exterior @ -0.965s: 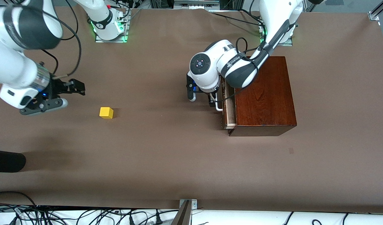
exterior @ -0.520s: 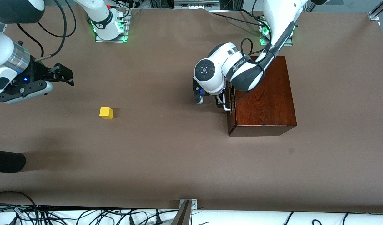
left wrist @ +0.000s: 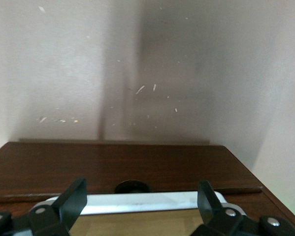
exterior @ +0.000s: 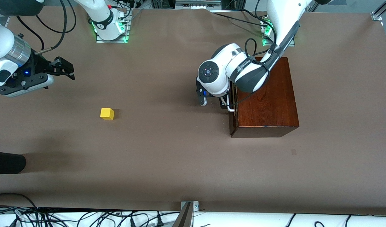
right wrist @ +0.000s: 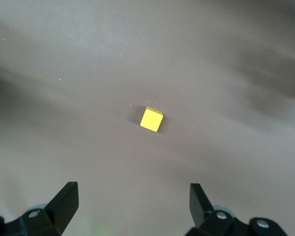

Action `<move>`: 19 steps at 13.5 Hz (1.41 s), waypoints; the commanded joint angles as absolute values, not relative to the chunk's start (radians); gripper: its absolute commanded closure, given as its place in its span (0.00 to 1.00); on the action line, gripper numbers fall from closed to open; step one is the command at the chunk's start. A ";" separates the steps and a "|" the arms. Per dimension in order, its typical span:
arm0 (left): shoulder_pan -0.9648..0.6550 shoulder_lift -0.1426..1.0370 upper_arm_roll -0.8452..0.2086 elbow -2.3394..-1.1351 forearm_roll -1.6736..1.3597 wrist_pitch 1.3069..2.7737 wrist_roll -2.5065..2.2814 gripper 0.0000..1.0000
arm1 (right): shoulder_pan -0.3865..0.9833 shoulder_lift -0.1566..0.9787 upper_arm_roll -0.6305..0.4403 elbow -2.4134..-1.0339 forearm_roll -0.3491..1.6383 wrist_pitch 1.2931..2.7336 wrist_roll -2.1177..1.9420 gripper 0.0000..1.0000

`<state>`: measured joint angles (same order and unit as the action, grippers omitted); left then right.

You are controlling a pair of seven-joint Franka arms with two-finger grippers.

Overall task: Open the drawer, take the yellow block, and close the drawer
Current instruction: 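Push the drawer shut with the left gripper while the right gripper withdraws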

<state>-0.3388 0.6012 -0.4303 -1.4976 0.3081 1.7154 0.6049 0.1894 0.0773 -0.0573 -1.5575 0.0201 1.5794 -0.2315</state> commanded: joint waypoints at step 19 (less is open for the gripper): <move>-0.037 0.065 0.026 -1.587 0.112 1.740 0.540 0.00 | 0.184 0.095 -0.103 -1.528 0.012 1.600 -0.224 0.00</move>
